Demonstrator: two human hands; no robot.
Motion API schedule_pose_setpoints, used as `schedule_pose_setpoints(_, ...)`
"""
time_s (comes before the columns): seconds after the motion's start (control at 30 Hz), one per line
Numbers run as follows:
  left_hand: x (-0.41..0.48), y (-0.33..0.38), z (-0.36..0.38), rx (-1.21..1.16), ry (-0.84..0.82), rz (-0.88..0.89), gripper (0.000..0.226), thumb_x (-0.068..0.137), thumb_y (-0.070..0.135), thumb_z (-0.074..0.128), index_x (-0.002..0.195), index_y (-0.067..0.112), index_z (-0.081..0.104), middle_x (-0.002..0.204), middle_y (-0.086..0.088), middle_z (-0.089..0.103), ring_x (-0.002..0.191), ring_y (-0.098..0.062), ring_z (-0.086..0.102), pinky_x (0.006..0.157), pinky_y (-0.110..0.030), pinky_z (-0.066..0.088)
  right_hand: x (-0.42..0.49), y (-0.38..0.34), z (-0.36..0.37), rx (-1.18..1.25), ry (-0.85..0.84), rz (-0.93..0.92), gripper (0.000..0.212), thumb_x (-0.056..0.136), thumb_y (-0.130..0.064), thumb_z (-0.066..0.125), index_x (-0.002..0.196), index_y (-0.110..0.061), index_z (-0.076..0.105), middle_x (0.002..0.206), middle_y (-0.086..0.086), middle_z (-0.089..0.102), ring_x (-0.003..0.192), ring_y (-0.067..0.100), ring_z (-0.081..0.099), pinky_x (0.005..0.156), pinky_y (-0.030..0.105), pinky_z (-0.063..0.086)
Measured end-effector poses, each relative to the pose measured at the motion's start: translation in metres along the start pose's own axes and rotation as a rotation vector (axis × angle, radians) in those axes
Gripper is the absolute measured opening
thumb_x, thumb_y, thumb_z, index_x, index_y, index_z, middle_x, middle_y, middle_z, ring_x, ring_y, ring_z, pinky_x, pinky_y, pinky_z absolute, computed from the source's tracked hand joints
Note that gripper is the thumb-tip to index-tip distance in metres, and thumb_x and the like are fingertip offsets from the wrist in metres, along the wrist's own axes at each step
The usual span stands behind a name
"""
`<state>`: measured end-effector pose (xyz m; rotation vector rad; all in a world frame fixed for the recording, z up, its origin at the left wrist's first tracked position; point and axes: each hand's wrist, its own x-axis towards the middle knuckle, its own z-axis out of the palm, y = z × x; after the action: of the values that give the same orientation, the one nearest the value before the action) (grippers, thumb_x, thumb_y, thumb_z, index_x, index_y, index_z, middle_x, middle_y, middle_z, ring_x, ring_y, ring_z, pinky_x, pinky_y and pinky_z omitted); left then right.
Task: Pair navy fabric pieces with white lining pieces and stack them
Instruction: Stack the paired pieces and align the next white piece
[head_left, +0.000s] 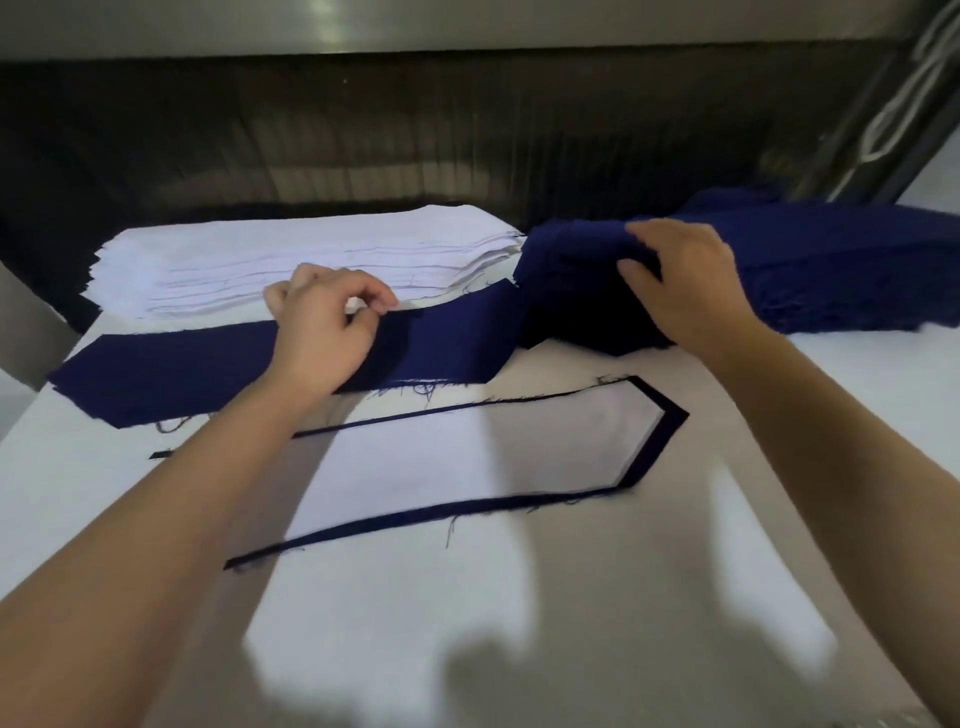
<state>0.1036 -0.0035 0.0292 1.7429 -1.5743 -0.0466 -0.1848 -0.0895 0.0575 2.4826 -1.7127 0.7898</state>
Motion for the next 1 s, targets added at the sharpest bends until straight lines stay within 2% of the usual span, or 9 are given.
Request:
schedule_pose_setpoints(0.17,0.031,0.045,0.050,-0.004,-0.068,0.039,0.019,0.091,0.012,0.054,0.095,0.026,0.067,0.094,0.015,0.060,0.111,-0.019,0.043,0.072,-0.028,0.013,0.018,0.006,-0.007,-0.072,-0.156,-0.088,0.032,0.094,-0.025,0.052,0.122,-0.011,0.061,0.123,0.012,0.060,0.113,0.030,0.051,0.092,0.038,0.038)
schedule_pose_setpoints(0.37,0.045,0.076,0.081,-0.043,-0.106,0.089,0.019,0.094,0.026,0.053,0.110,0.028,0.063,0.107,0.011,0.061,0.112,-0.019,0.040,0.071,-0.026,0.013,0.029,0.011,-0.018,-0.012,-0.192,-0.094,0.027,0.098,-0.016,0.044,0.110,-0.010,0.067,0.107,0.012,0.066,0.095,0.028,0.058,0.079,0.034,0.041)
schedule_pose_setpoints(0.5,0.049,0.094,0.089,-0.061,-0.077,0.142,0.017,0.093,0.027,0.055,0.109,0.028,0.063,0.109,0.010,0.060,0.112,-0.017,0.040,0.072,-0.026,0.013,0.032,0.013,-0.015,0.057,-0.104,-0.014,0.024,0.096,-0.015,0.046,0.106,-0.009,0.067,0.103,0.011,0.066,0.091,0.026,0.058,0.072,0.029,0.038)
schedule_pose_setpoints(0.6,0.048,0.114,0.090,-0.149,-0.027,0.158,0.023,0.094,0.024,0.054,0.116,0.027,0.056,0.095,0.011,0.060,0.105,-0.015,0.047,0.071,-0.029,0.014,0.029,0.010,-0.010,0.096,0.033,0.036,0.021,0.094,-0.019,0.050,0.106,-0.012,0.066,0.103,0.008,0.066,0.091,0.024,0.058,0.070,0.029,0.039)
schedule_pose_setpoints(0.67,0.046,0.129,0.090,-0.184,-0.080,0.186,0.030,0.099,0.026,0.045,0.129,0.030,0.049,0.088,0.011,0.061,0.101,-0.015,0.049,0.074,-0.030,0.015,0.024,0.008,-0.007,0.092,0.122,0.031,0.021,0.093,-0.020,0.053,0.109,-0.014,0.066,0.108,0.007,0.063,0.097,0.024,0.055,0.073,0.029,0.037)
schedule_pose_setpoints(0.73,0.048,0.143,0.092,-0.137,-0.191,0.191,0.035,0.104,0.032,0.031,0.136,0.038,0.042,0.094,0.008,0.065,0.105,-0.017,0.047,0.080,-0.032,0.016,0.019,0.007,-0.003,0.063,0.195,0.036,0.023,0.093,-0.021,0.053,0.112,-0.016,0.066,0.110,0.007,0.059,0.102,0.026,0.049,0.078,0.031,0.035)
schedule_pose_setpoints(0.8,0.054,0.154,0.095,-0.087,-0.299,0.119,0.039,0.105,0.039,0.022,0.132,0.039,0.050,0.109,0.006,0.066,0.116,-0.019,0.043,0.085,-0.033,0.016,0.014,0.007,0.000,0.064,0.231,0.084,0.025,0.093,-0.023,0.053,0.115,-0.020,0.065,0.106,0.007,0.058,0.102,0.026,0.046,0.077,0.031,0.034)
schedule_pose_setpoints(0.87,0.059,0.164,0.096,-0.149,-0.362,0.010,0.045,0.104,0.041,0.022,0.123,0.028,0.061,0.118,0.002,0.065,0.121,-0.022,0.045,0.095,-0.034,0.020,0.009,0.007,0.001,0.093,0.228,0.128,0.026,0.094,-0.024,0.052,0.117,-0.025,0.064,0.105,0.006,0.061,0.102,0.025,0.048,0.074,0.030,0.035)
schedule_pose_setpoints(1.0,0.056,0.172,0.091,-0.364,-0.247,-0.075,0.039,0.102,0.042,0.038,0.098,0.018,0.068,0.104,-0.003,0.069,0.104,-0.021,0.059,0.097,-0.039,0.034,-0.003,0.006,-0.002,0.241,0.299,0.176,0.028,0.092,-0.026,0.054,0.119,-0.024,0.062,0.095,-0.001,0.067,0.089,0.021,0.060,0.072,0.035,0.047)
